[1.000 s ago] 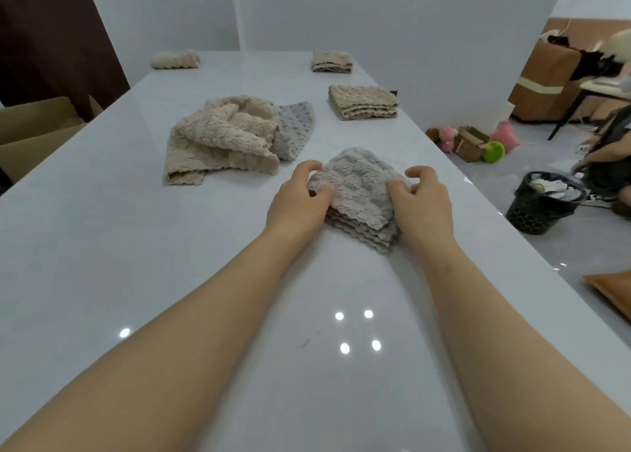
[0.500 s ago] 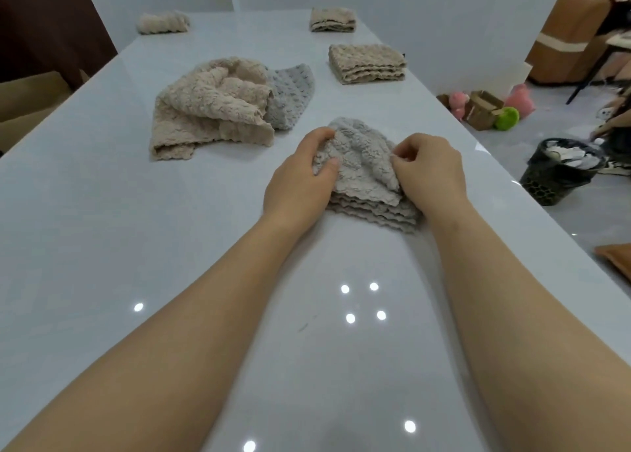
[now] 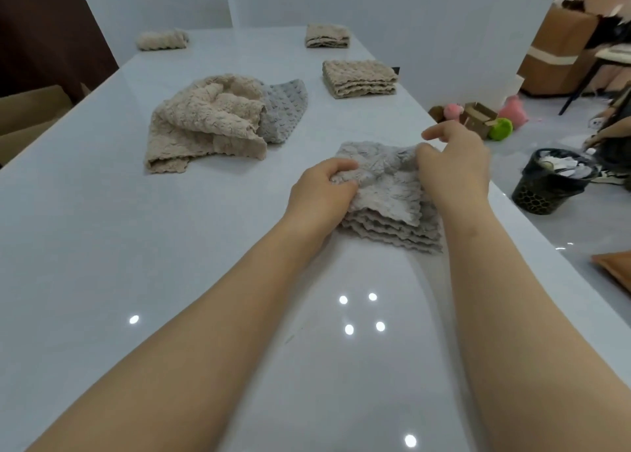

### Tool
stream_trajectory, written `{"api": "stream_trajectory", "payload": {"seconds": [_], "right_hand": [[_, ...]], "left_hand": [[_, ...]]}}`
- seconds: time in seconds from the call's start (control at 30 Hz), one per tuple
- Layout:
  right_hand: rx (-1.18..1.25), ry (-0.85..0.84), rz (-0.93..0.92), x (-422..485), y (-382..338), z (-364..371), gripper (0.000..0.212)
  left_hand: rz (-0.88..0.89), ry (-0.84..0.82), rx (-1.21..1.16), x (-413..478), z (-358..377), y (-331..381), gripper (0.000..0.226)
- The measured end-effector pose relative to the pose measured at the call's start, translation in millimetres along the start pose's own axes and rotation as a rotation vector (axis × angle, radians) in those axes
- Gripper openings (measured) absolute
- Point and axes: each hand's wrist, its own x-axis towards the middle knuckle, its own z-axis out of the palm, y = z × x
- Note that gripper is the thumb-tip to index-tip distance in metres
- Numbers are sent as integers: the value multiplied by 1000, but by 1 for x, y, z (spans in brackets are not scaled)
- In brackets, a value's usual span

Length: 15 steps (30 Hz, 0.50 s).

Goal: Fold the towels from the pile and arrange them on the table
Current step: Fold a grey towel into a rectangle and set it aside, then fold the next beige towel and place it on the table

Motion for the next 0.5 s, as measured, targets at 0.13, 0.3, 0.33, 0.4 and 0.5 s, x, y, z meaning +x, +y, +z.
{"api": "stream_trajectory", "payload": {"seconds": [0.13, 0.3, 0.33, 0.4, 0.5], "right_hand": [[-127, 7, 25, -3, 3, -2, 29], [-228, -9, 84, -10, 10, -1, 31], [-233, -12, 74, -11, 10, -1, 31], [-224, -11, 27, -13, 7, -2, 30], [-185, -9, -125, -20, -8, 6, 27]], "left_hand": [[-16, 39, -81, 6, 35, 13, 45], [-25, -149, 29, 11, 50, 23, 62], [-14, -155, 77, 10, 46, 23, 62], [15, -107, 200, 8, 30, 21, 63], [138, 96, 365, 4, -6, 15, 43]]}}
